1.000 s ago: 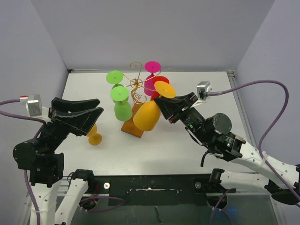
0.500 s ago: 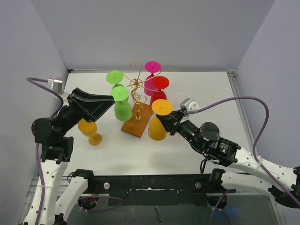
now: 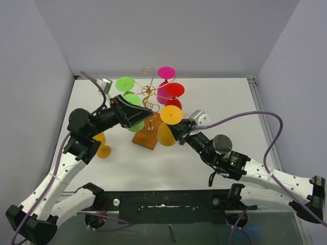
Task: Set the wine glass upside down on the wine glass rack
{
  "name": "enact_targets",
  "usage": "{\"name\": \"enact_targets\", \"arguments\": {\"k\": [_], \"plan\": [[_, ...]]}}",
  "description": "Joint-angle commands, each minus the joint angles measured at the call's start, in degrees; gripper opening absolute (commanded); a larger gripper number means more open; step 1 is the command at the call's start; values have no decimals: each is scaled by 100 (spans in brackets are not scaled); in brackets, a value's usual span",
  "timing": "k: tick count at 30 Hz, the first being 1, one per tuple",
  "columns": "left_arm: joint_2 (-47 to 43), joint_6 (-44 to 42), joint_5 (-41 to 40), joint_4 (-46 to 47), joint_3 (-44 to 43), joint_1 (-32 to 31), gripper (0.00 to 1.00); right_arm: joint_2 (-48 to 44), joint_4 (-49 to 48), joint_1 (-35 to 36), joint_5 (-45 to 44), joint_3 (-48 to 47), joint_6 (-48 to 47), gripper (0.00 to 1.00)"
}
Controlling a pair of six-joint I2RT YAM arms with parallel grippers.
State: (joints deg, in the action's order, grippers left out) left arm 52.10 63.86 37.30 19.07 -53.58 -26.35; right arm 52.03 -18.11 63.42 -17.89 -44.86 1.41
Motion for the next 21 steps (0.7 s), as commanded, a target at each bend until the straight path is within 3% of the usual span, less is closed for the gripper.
{"name": "enact_targets", "arguments": {"k": [1, 21], "plan": [[28, -502, -494, -168, -467, -506, 42, 17, -1024, -15, 163, 59, -323, 0], [323, 26, -1336, -575, -279, -954, 32, 251, -1350, -20, 372, 169, -589, 0]]}}
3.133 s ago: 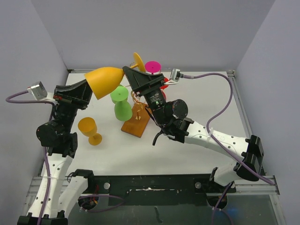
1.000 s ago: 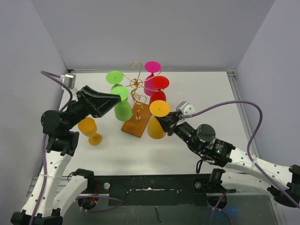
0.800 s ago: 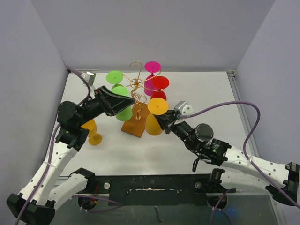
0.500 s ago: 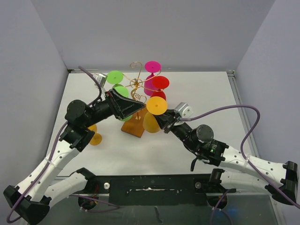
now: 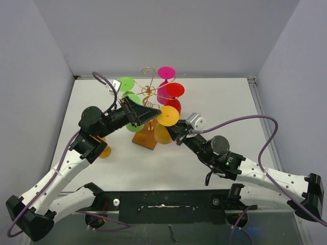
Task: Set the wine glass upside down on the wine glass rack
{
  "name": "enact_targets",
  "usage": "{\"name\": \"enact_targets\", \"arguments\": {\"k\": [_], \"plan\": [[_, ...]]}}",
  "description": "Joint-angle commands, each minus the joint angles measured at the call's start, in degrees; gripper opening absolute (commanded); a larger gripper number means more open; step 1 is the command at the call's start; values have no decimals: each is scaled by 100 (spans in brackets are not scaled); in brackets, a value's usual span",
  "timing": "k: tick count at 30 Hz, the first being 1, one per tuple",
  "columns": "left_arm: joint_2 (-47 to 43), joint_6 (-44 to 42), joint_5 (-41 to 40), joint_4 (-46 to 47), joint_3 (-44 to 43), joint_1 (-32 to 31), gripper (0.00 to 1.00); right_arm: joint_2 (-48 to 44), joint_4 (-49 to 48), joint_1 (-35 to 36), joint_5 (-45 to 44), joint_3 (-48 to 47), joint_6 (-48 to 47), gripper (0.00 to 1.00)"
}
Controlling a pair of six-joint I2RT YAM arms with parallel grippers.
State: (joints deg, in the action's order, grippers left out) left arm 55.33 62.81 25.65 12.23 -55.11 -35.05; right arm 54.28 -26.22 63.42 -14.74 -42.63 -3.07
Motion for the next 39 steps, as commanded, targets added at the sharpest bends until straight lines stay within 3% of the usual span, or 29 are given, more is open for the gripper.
{"name": "enact_targets", "arguments": {"k": [1, 13, 17, 24, 28, 33, 39], "plan": [[13, 170, -149, 125, -116, -96, 31, 48, -511, -18, 51, -79, -155, 0], [-141, 735, -48, 127, 76, -94, 14, 257, -388, -14, 40, -195, -283, 0], [-250, 803, -186, 16, 119, -93, 0, 245, -386, -14, 50, -185, -220, 0], [-268, 993, -570, -489, -193, -99, 0, 33, 110, -15, 222, -323, 116, 27], [-197, 1483, -646, -153, -110, -91, 0, -149, 330, -14, 77, -351, 241, 36], [123, 1747, -594, -377, -439, -111, 0, -314, 517, -24, 38, -317, 390, 47], [329, 1959, -944, -663, -625, -161, 0, -552, 656, -25, 191, -220, 451, 53]]}}
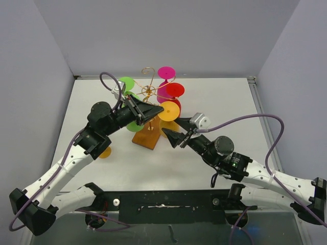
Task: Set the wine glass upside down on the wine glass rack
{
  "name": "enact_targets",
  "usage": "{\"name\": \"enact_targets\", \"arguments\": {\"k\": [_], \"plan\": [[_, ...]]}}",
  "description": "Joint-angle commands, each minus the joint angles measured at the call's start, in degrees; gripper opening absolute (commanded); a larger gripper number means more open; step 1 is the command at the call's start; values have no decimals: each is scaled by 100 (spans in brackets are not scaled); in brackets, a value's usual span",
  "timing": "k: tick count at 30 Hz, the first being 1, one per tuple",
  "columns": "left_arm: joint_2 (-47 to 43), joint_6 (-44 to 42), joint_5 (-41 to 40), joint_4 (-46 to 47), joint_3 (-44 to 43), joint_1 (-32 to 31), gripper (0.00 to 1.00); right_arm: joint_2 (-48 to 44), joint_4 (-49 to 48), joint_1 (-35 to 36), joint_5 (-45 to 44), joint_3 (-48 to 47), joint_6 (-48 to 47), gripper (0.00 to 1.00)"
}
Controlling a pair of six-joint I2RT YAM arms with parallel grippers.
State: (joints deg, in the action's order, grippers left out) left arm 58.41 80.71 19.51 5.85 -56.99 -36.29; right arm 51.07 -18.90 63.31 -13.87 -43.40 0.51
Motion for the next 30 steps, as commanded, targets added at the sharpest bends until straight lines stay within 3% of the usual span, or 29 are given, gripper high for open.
{"name": "enact_targets", "arguments": {"k": [1, 7, 12, 30], "plan": [[10, 143, -465, -124, -481, -46, 0, -286, -87, -12, 129, -123, 97, 54], [-17, -26, -1069, -463, -696, -47, 0, -642, -226, -7, 359, 23, 148, 58], [51, 31, -1159, -417, -672, -46, 0, -907, -439, -7, 247, 110, 309, 68], [294, -251, -1731, -498, -776, -53, 0, -1263, -755, -5, 148, 358, 532, 75]]}}
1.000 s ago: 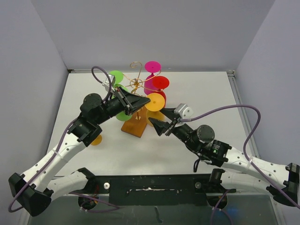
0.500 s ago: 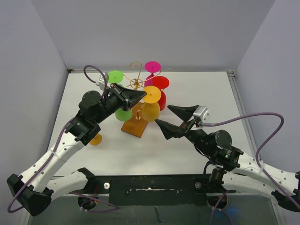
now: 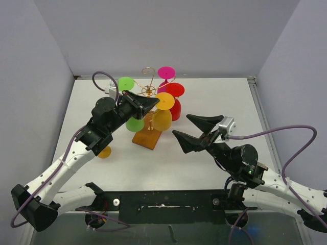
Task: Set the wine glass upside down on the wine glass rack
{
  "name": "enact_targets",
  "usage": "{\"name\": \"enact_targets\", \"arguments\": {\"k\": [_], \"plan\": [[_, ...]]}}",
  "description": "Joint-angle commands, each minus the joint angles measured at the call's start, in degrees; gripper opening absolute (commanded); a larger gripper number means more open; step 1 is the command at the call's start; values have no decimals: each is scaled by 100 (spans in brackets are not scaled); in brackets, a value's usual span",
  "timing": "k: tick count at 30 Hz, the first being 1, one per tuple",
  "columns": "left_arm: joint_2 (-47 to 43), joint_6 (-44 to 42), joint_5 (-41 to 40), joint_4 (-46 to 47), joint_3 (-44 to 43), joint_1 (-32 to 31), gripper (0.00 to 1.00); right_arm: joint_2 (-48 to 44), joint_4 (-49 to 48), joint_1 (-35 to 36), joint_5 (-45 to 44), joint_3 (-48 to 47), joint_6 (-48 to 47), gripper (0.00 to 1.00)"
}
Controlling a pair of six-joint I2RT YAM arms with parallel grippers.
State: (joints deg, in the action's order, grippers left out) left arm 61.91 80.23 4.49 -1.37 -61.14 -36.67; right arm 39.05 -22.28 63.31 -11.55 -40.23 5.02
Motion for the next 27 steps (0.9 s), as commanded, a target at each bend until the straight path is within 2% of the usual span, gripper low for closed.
{"name": "enact_targets", "arguments": {"k": [1, 27], "plan": [[-74, -215, -271, 220, -344, -11, 0, -62, -424, -3, -77, 49, 87, 75], [-531, -244, -885, -95, -16, 73, 0, -125, -725, -3, 188, 208, 197, 77]]}}
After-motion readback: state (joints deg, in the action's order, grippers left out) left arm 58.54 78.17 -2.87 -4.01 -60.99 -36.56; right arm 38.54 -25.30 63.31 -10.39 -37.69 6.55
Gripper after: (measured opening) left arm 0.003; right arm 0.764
